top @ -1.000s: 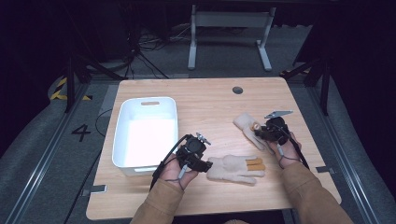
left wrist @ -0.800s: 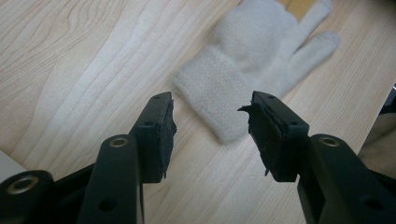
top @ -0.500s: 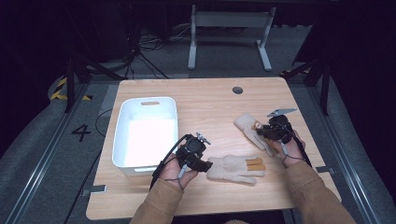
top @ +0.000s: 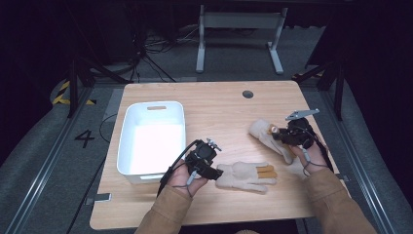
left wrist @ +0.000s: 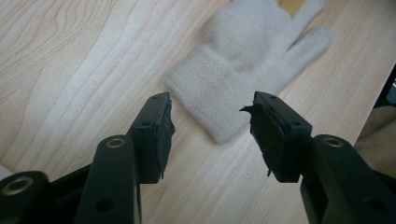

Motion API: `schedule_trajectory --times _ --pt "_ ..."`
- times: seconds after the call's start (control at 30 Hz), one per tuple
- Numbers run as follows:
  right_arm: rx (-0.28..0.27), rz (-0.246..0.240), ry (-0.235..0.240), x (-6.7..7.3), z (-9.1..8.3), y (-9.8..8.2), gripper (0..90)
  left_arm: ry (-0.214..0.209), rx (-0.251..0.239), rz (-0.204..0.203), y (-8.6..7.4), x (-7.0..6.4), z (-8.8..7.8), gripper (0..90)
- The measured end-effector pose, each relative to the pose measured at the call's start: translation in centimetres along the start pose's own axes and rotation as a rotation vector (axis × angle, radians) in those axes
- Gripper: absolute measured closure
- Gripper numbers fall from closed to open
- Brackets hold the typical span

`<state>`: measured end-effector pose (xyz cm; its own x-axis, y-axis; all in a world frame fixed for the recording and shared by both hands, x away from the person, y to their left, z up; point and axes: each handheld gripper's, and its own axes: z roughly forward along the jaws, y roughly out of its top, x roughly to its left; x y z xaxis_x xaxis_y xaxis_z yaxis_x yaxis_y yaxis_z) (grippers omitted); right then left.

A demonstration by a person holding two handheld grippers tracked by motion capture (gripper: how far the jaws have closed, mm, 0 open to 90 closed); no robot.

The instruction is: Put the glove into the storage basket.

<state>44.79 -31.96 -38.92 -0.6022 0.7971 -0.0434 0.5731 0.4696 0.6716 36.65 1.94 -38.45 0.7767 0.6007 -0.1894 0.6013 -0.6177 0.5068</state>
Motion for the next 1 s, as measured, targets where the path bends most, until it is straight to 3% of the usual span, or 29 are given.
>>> schedule_trajectory --times 0.37,0.6,1.0 --pt "-0.032 -0.052 0.066 0.6 -3.2 0.5 68.2 -0.023 0.011 0.035 0.5 -0.2 0.0 46.2" --pt "-0.019 -0.064 0.132 1.1 -5.2 0.7 68.2 -0.036 0.015 0.051 0.9 -0.3 -0.2 45.8" --pt "-0.002 -0.168 0.204 3.1 -6.2 1.1 68.2 -0.035 0.008 0.066 1.1 -0.4 -0.3 45.3"
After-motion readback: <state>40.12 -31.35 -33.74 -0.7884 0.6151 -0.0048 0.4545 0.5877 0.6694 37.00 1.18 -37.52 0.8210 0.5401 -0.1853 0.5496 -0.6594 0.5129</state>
